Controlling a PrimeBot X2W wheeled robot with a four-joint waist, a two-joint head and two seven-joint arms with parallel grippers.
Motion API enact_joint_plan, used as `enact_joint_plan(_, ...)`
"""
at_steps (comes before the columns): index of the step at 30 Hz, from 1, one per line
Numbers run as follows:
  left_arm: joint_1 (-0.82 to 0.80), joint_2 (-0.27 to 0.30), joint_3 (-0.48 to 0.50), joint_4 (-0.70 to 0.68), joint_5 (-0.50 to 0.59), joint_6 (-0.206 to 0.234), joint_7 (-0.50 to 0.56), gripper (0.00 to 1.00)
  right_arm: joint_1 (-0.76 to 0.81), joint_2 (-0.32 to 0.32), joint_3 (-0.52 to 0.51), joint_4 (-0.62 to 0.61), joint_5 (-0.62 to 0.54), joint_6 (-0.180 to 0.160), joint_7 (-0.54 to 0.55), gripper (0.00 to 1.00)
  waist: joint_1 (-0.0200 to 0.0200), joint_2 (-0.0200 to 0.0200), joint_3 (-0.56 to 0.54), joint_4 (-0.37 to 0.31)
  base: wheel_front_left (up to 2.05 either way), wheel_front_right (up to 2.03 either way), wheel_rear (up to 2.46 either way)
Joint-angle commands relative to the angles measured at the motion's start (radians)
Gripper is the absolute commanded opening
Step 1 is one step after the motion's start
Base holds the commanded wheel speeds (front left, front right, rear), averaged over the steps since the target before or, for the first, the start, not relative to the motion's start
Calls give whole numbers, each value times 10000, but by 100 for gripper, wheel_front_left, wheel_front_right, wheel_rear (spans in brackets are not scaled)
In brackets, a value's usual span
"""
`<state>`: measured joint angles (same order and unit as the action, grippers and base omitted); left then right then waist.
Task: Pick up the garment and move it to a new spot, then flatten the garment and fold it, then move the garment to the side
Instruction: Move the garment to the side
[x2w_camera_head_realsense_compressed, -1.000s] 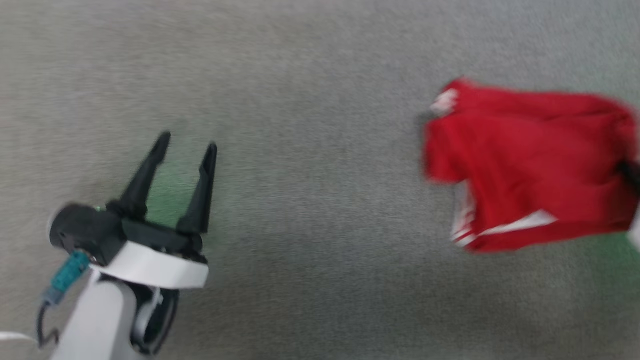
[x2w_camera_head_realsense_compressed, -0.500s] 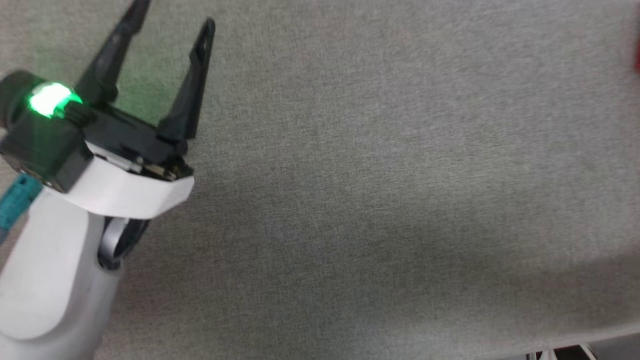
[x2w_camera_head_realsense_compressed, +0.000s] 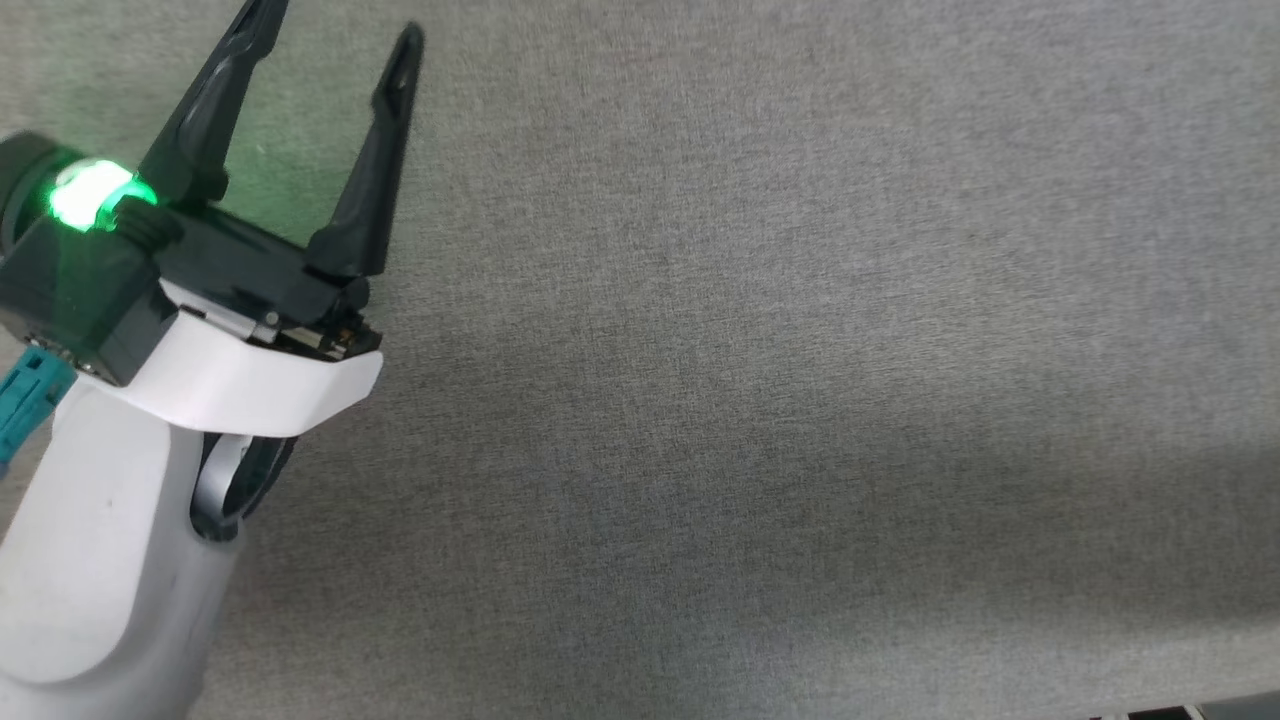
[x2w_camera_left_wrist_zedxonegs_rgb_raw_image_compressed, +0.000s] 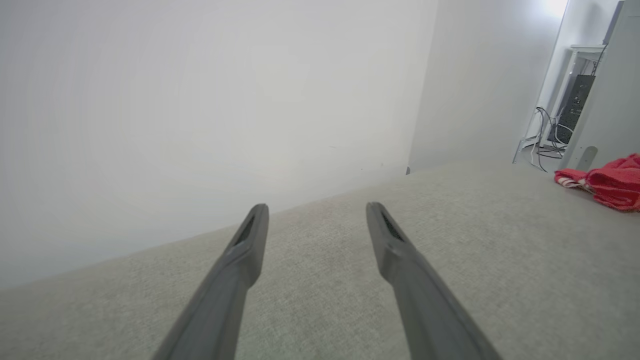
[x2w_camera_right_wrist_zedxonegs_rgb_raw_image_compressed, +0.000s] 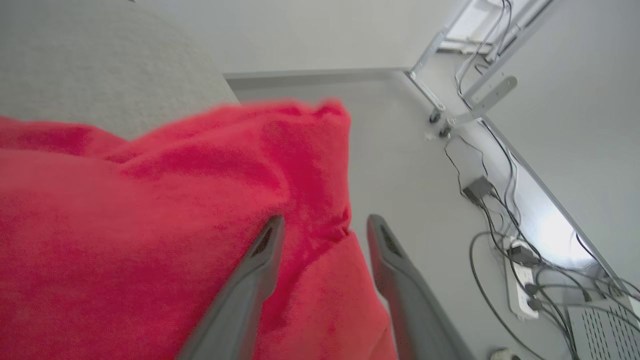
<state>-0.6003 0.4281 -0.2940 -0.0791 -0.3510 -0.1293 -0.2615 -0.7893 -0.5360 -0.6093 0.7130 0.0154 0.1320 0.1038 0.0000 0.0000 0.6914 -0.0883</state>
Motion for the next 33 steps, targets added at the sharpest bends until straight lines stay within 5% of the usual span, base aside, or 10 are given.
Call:
enact_joint_plan(1, 262, -67, 173, 102, -33, -17, -49, 100, -62, -43, 216, 152, -48, -27, -364, 100, 0, 0, -308, 24, 0, 0, 0)
enact_joint_plan(9, 1479, -616, 673, 644, -162, -18, -49, 100, 486, 235, 2199, 70, 213, -27, -1224, 100, 0, 0, -1647, 213, 0, 0, 0)
enact_joint_plan(22, 3650, -1372, 1677, 2384, -185, -17, -51, 100, 2150, 1685, 6114, -1119, 1560, -27, -2420, 100, 0, 0, -4013, 1194, 0, 0, 0)
enact_joint_plan(33, 5430, -1970, 2708, 2742, -131, -17, -51, 100, 4024, 2231, 7054, -2172, 2702, -27, -3281, 100, 0, 0, -5430, 1514, 0, 0, 0)
